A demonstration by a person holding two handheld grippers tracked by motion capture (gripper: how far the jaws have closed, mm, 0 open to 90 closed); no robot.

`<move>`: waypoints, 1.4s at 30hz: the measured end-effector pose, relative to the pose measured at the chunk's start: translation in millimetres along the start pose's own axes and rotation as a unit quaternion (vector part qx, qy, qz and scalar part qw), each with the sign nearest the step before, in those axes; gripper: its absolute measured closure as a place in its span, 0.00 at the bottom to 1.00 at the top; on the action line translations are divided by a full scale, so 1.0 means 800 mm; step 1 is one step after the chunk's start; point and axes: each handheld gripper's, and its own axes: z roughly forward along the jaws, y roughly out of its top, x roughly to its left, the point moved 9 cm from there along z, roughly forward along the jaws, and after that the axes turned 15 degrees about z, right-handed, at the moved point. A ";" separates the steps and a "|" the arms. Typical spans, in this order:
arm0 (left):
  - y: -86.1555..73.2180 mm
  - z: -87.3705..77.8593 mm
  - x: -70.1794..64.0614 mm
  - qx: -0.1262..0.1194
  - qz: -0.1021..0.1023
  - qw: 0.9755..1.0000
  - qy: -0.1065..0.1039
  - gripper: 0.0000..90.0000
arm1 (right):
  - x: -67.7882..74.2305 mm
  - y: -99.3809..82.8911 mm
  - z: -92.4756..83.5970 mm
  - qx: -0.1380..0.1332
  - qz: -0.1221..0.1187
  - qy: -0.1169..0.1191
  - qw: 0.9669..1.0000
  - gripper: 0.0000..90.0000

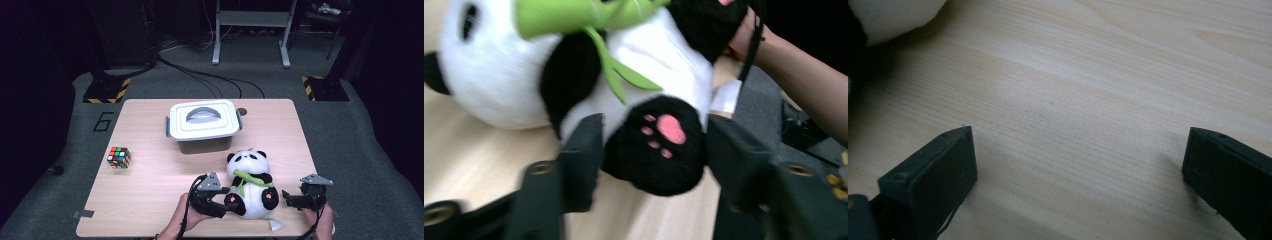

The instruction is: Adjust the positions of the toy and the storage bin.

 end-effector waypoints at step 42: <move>0.036 0.055 0.042 0.012 0.074 0.995 -0.062 0.81 | 0.000 0.000 0.000 0.000 0.000 0.000 1.000 0.00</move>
